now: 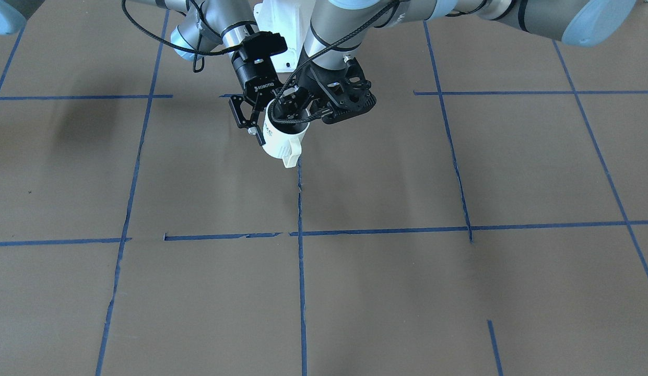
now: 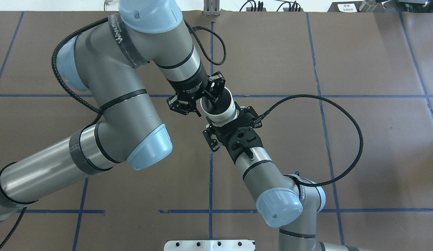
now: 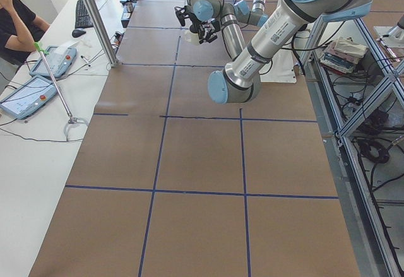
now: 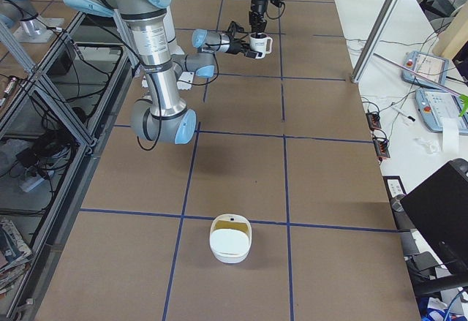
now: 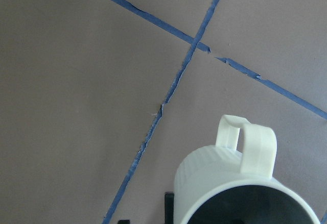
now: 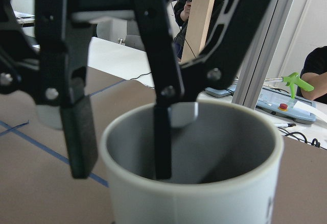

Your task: Left arm hands cup to right arm to dump lemon

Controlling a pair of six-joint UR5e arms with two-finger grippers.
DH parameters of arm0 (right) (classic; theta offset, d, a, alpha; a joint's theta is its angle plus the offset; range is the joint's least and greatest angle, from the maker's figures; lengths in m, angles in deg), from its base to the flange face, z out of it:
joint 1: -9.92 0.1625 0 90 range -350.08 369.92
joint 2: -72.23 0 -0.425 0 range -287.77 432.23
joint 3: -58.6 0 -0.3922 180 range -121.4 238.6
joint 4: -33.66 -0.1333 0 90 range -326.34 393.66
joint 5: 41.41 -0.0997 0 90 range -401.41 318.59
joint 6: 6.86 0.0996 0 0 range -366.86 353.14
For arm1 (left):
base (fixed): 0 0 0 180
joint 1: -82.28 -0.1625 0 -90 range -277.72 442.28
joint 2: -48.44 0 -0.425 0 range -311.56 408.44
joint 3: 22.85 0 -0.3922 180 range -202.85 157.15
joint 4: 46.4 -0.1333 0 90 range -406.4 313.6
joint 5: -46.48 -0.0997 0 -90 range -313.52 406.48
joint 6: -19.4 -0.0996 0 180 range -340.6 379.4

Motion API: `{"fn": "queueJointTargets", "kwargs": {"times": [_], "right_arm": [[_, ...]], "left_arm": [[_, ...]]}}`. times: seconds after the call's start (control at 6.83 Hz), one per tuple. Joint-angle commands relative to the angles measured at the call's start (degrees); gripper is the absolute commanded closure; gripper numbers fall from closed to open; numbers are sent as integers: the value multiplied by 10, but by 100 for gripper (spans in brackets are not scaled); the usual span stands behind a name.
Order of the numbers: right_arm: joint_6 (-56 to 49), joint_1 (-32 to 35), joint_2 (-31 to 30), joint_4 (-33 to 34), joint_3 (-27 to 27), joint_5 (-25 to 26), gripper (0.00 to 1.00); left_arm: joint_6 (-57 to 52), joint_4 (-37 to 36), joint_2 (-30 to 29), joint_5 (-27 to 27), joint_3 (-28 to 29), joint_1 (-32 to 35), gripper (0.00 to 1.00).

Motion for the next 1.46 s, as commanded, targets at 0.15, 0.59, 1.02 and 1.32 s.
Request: {"fn": "queueJointTargets", "kwargs": {"times": [0.15,0.59,1.02,1.32], "right_arm": [[3,-11,-5,0,-2,2,0],[4,-21,-10,-1,-2,4,0],[5,-21,-7,-1,-2,4,0],[6,-21,-7,-1,-3,4,0]], "left_arm": [[0,-2,3,2,-10,0,100],[1,-15,-1,1,-13,0,100],[2,-47,31,-2,-68,5,100],[2,-55,34,-3,-80,12,100]]}}
